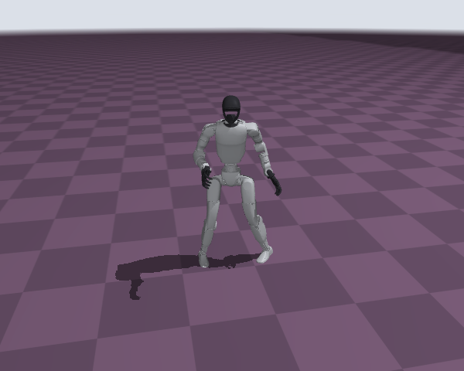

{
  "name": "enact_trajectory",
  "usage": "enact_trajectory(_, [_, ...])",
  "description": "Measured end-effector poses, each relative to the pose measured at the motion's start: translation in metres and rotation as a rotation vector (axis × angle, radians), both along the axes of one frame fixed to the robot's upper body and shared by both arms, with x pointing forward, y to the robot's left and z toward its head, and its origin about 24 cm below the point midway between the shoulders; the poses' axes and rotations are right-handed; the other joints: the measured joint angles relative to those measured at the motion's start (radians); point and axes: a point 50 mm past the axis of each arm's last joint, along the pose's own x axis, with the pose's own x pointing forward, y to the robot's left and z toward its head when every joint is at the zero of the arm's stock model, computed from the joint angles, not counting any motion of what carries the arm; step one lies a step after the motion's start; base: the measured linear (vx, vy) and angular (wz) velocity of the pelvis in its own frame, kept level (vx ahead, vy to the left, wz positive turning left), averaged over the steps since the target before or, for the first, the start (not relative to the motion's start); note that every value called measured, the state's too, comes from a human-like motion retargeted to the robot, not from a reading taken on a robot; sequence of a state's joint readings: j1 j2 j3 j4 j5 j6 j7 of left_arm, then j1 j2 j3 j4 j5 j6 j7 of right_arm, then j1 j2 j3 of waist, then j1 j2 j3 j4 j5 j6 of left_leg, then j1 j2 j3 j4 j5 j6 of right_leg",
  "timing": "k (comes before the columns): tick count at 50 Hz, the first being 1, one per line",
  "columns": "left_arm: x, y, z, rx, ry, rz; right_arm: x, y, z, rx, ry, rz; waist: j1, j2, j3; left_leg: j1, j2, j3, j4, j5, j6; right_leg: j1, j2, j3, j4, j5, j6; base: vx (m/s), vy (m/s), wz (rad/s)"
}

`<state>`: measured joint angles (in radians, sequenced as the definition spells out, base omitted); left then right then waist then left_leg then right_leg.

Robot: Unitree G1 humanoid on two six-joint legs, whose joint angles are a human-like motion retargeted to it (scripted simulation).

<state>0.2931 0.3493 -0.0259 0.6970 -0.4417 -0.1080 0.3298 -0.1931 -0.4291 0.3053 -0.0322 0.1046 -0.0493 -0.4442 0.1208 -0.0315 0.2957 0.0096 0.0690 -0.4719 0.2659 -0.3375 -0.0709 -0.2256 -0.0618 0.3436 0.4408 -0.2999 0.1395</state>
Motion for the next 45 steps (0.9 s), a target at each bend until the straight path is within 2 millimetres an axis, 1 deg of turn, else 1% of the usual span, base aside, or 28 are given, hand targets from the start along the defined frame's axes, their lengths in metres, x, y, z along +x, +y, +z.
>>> enact_trajectory(3, [0.020,-0.027,-0.001,-0.069,-0.071,-0.071,0.007,-0.005,0.005,-0.070,-0.027,-0.027,0.030,0.024,0.013,-0.069,-0.008,-0.060,0.017,0.044,0.005,0.007,-0.036,-0.118,-0.041,0.015,-0.007,-0.03,-0.26,1.53])
enact_trajectory(5, [0.027,-0.044,-0.001,-0.077,-0.087,-0.126,0.007,-0.012,0.001,-0.110,-0.016,-0.056,0.057,0.038,0.015,-0.119,-0.003,-0.035,0.021,0.090,0.004,0.024,-0.058,-0.197,-0.083,0.031,0.005,-0.02,-0.28,1.68])
enact_trajectory(6, [0.026,-0.052,-0.002,-0.074,-0.085,-0.145,0.006,-0.016,-0.004,-0.128,0.005,-0.073,0.069,0.041,0.010,-0.147,0.005,0.021,0.025,0.114,0.003,0.037,-0.068,-0.237,-0.110,0.041,0.011,-0.01,-0.27,1.89])
enact_trajectory(8, [0.019,-0.065,-0.005,-0.069,-0.073,-0.171,0.000,-0.024,-0.020,-0.161,0.060,-0.105,0.088,0.043,-0.007,-0.204,0.027,0.182,0.039,0.153,-0.001,0.065,-0.089,-0.325,-0.159,0.060,0.020,0.01,-0.25,2.18])
enact_trajectory(11, [0.008,-0.075,-0.010,-0.081,-0.031,-0.173,-0.012,-0.035,-0.045,-0.200,0.167,-0.141,0.096,0.032,-0.044,-0.262,0.062,0.516,0.071,0.169,0.002,0.094,-0.126,-0.481,-0.193,0.070,0.022,0.03,-0.20,2.63])
enact_trajectory(13, [0.004,-0.076,-0.015,-0.095,0.008,-0.166,-0.021,-0.042,-0.061,-0.213,0.244,-0.158,0.094,0.021,-0.070,-0.268,0.073,0.735,0.089,0.168,0.004,0.107,-0.149,-0.593,-0.194,0.068,0.021,0.06,-0.15,2.92])
enact_trajectory(15, [-0.001,-0.074,-0.021,-0.109,0.055,-0.155,-0.031,-0.048,-0.077,-0.204,0.324,-0.167,0.093,0.011,-0.098,-0.249,0.068,0.915,0.095,0.170,-0.002,0.122,-0.166,-0.700,-0.190,0.065,0.023,0.07,-0.11,2.85])
enact_trajectory(17, [-0.007,-0.070,-0.027,-0.122,0.108,-0.133,-0.044,-0.050,-0.092,-0.170,0.405,-0.170,0.095,0.007,-0.125,-0.208,0.047,1.018,0.067,0.168,-0.023,0.138,-0.172,-0.789,-0.173,0.061,0.024,0.09,-0.06,2.60])
enact_trajectory(18, [-0.009,-0.068,-0.030,-0.130,0.135,-0.117,-0.050,-0.050,-0.099,-0.147,0.441,-0.171,0.096,0.007,-0.136,-0.182,0.031,1.037,0.032,0.168,-0.036,0.146,-0.174,-0.827,-0.155,0.057,0.022,0.09,-0.02,2.38])
enact_trajectory(20, [-0.017,-0.064,-0.036,-0.144,0.185,-0.073,-0.059,-0.050,-0.110,-0.105,0.497,-0.171,0.095,0.013,-0.151,-0.129,0.005,1.022,-0.060,0.171,-0.060,0.156,-0.180,-0.893,-0.087,0.051,0.006,0.10,0.00,2.14])
enact_trajectory(21, [-0.022,-0.062,-0.038,-0.147,0.209,-0.048,-0.062,-0.049,-0.113,-0.091,0.511,-0.171,0.091,0.020,-0.153,-0.105,-0.001,0.988,-0.109,0.180,-0.065,0.152,-0.190,-0.919,-0.021,0.051,-0.013,0.09,0.02,1.96])
enact_trajectory(23, [-0.029,-0.059,-0.042,-0.147,0.250,0.000,-0.064,-0.046,-0.117,-0.069,0.525,-0.171,0.078,0.030,-0.152,-0.065,-0.008,0.911,-0.187,0.200,-0.064,0.125,-0.226,-0.951,0.143,0.065,-0.054,0.08,0.02,1.89])
enact_trajectory(24, [-0.031,-0.058,-0.043,-0.143,0.265,0.018,-0.063,-0.044,-0.117,-0.061,0.523,-0.171,0.068,0.030,-0.145,-0.052,-0.013,0.870,-0.208,0.210,-0.059,0.097,-0.249,-0.939,0.238,0.082,-0.070,0.06,0.01,1.91])
enact_trajectory(25, [-0.033,-0.056,-0.044,-0.138,0.278,0.034,-0.062,-0.042,-0.117,-0.054,0.519,-0.171,0.057,0.028,-0.137,-0.042,-0.018,0.830,-0.224,0.218,-0.052,0.063,-0.273,-0.916,0.334,0.102,-0.084,0.04,-0.02,1.98])
enact_trajectory(26, [-0.032,-0.053,-0.043,-0.128,0.281,0.039,-0.059,-0.040,-0.115,-0.048,0.510,-0.168,0.044,0.020,-0.127,-0.037,-0.028,0.792,-0.230,0.225,-0.048,0.014,-0.275,-0.847,0.412,0.120,-0.076,0.03,-0.04,2.03])
enact_trajectory(27, [-0.030,-0.050,-0.042,-0.119,0.279,0.041,-0.056,-0.037,-0.113,-0.043,0.499,-0.163,0.031,0.012,-0.118,-0.035,-0.037,0.753,-0.236,0.233,-0.045,-0.035,-0.262,-0.768,0.477,0.134,-0.059,0.01,-0.08,2.07])
enact_trajectory(28, [-0.026,-0.047,-0.041,-0.110,0.268,0.037,-0.053,-0.034,-0.111,-0.042,0.486,-0.155,0.019,0.006,-0.110,-0.036,-0.042,0.715,-0.240,0.242,-0.047,-0.087,-0.222,-0.668,0.517,0.137,-0.027,0.00,-0.10,2.03])
enact_trajectory(30, [-0.014,-0.042,-0.036,-0.096,0.219,0.020,-0.045,-0.031,-0.104,-0.062,0.457,-0.134,0.001,0.005,-0.095,-0.046,-0.040,0.641,-0.247,0.262,-0.058,-0.158,-0.106,-0.481,0.537,0.111,0.042,-0.02,-0.14,1.93])
enact_trajectory(31, [-0.004,-0.040,-0.032,-0.097,0.174,0.014,-0.040,-0.032,-0.099,-0.091,0.436,-0.125,-0.003,0.009,-0.087,-0.055,-0.036,0.606,-0.249,0.272,-0.063,-0.176,-0.059,-0.413,0.511,0.089,0.061,-0.03,-0.15,1.82])
enact_trajectory(33, [0.016,-0.038,-0.022,-0.108,0.070,0.010,-0.029,-0.038,-0.088,-0.164,0.395,-0.121,-0.015,0.020,-0.068,-0.076,-0.031,0.538,-0.251,0.291,-0.068,-0.192,0.008,-0.303,0.423,0.054,0.078,-0.05,-0.16,1.84])
enact_trajectory(35, [0.035,-0.040,-0.011,-0.128,-0.044,0.010,-0.019,-0.050,-0.076,-0.241,0.354,-0.155,-0.034,0.034,-0.047,-0.099,-0.033,0.465,-0.252,0.307,-0.064,-0.180,0.047,-0.209,0.275,0.039,0.076,-0.06,-0.18,2.08])
enact_trajectory(37, [0.058,-0.046,0.001,-0.151,-0.157,0.004,-0.011,-0.068,-0.063,-0.271,0.314,-0.232,-0.064,0.054,-0.014,-0.118,-0.046,0.379,-0.263,0.325,-0.056,-0.137,0.060,-0.121,0.082,0.070,0.068,-0.09,-0.20,2.35])
enact_trajectory(39, [0.076,-0.054,0.011,-0.159,-0.232,-0.022,-0.010,-0.085,-0.058,-0.232,0.300,-0.316,-0.085,0.065,0.010,-0.131,-0.070,0.287,-0.287,0.348,-0.045,-0.100,0.040,-0.076,-0.064,0.122,0.060,-0.12,-0.22,2.33])
enact_trajectory(40, [0.086,-0.059,0.015,-0.161,-0.262,-0.041,-0.010,-0.094,-0.056,-0.193,0.296,-0.361,-0.093,0.073,0.022,-0.138,-0.082,0.237,-0.304,0.362,-0.039,-0.085,0.024,-0.077,-0.119,0.148,0.054,-0.16,-0.23,2.24])
enact_trajectory(42, [0.105,-0.071,0.021,-0.156,-0.285,-0.101,-0.012,-0.113,-0.058,-0.078,0.310,-0.441,-0.102,0.094,0.039,-0.165,-0.098,0.174,-0.324,0.384,-0.026,-0.074,-0.013,-0.147,-0.166,0.166,0.045,-0.20,-0.22,2.08])
enact_trajectory(43, [0.113,-0.077,0.023,-0.147,-0.284,-0.137,-0.014,-0.123,-0.060,-0.022,0.326,-0.478,-0.105,0.105,0.043,-0.186,-0.102,0.181,-0.321,0.389,-0.021,-0.072,-0.031,-0.191,-0.181,0.169,0.043,-0.23,-0.21,1.91])
enact_trajectory(45, [0.125,-0.089,0.025,-0.123,-0.271,-0.214,-0.017,-0.142,-0.068,0.051,0.375,-0.553,-0.116,0.120,0.042,-0.235,-0.101,0.307,-0.279,0.381,-0.008,-0.072,-0.070,-0.271,-0.220,0.181,0.053,-0.25,-0.20,1.81])
